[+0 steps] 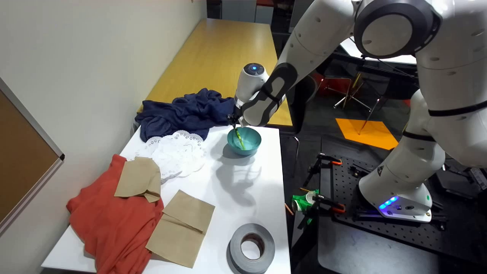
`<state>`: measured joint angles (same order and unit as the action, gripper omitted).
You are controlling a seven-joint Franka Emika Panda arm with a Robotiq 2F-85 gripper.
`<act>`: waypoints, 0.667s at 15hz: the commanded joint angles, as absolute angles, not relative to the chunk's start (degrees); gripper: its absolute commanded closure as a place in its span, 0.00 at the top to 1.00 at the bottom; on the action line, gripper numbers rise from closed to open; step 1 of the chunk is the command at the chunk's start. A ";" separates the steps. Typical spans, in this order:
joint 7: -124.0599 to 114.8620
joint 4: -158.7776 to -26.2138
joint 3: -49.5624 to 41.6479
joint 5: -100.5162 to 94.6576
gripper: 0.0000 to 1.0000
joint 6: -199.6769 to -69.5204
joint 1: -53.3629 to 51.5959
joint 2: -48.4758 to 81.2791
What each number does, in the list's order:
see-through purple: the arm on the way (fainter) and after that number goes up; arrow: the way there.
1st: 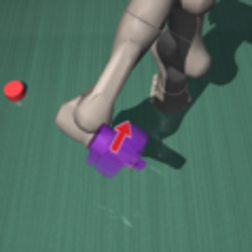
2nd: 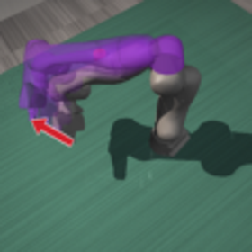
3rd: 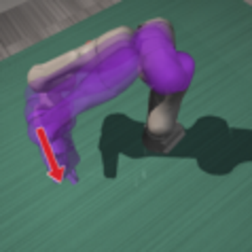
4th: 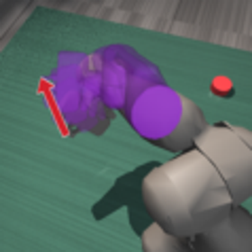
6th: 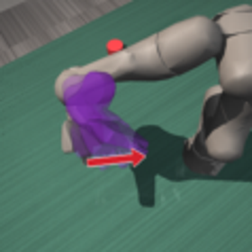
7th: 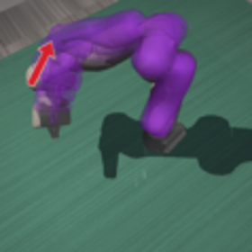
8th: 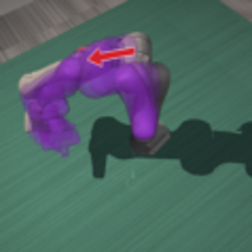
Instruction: Put the yellow pen inside the green bowl
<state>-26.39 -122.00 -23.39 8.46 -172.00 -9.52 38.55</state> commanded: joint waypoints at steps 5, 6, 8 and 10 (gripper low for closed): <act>-26.26 -122.33 -21.27 9.66 0.99 -172.47 -8.89 37.47; -26.15 -122.97 -20.88 9.65 1.00 -172.78 -9.09 36.96; -25.88 -124.22 -19.71 9.69 1.00 -173.38 -9.24 35.89; -25.92 -125.46 -19.07 9.59 1.00 -173.89 -9.79 34.95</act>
<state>-26.38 -122.03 -20.31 8.80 -172.18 -9.53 38.23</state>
